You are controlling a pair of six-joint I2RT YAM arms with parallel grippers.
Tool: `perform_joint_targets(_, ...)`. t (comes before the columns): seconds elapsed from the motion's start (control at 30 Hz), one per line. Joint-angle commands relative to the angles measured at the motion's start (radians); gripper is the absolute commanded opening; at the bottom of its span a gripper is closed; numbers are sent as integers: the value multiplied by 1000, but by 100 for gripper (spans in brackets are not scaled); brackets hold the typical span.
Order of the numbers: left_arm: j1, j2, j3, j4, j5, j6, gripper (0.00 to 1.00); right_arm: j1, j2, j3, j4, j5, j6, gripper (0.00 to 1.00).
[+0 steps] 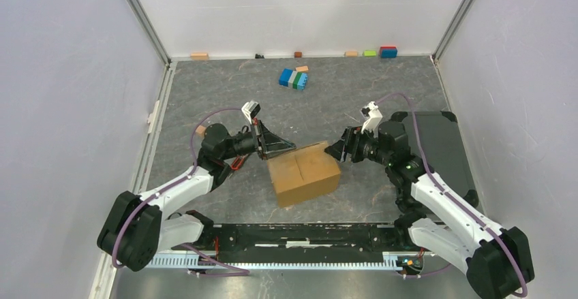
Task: Unpack the express box
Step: Open the express box at the center of the board.
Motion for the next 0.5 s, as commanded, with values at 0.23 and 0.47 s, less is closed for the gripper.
perform_joint_targets(0.23,4,-82,85,-250,14,212,2,20,-13,114,-132,76,-95,82)
perform_joint_targets(0.47,97,-103,381,-1183,-355,800,2,87,-98,186,-352,264,-157,79)
